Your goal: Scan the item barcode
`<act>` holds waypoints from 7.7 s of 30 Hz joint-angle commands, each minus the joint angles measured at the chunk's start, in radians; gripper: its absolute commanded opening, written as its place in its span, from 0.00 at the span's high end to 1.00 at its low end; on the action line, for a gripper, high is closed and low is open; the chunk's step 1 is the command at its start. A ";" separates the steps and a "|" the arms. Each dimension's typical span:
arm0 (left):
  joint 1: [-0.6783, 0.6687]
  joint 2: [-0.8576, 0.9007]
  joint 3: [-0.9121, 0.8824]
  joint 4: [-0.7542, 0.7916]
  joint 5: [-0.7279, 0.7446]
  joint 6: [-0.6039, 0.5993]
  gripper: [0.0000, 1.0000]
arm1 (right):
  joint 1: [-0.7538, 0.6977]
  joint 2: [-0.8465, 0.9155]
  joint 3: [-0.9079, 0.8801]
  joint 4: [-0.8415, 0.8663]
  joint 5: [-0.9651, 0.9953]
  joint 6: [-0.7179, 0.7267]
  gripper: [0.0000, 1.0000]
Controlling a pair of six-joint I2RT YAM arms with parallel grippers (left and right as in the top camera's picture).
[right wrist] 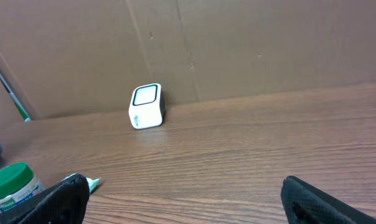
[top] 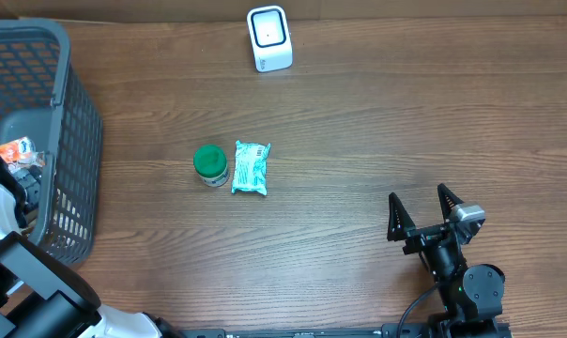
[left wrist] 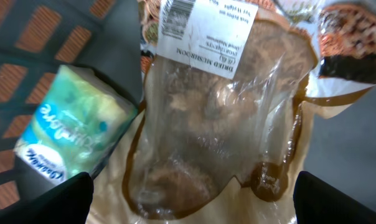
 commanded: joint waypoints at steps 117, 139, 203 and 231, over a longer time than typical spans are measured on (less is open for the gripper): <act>0.032 0.153 -0.019 -0.127 0.076 -0.098 0.71 | -0.003 -0.003 -0.011 0.004 0.008 -0.005 0.00; 0.032 0.152 0.230 -0.389 0.102 -0.143 0.96 | -0.003 -0.003 -0.011 0.004 0.008 -0.005 0.00; -1.186 -0.135 0.091 -0.250 0.395 -0.966 0.96 | -0.003 -0.003 -0.011 0.004 0.008 -0.005 0.00; -1.315 0.049 0.243 -0.169 0.403 -1.031 0.01 | -0.003 -0.003 -0.011 0.004 0.008 -0.005 0.00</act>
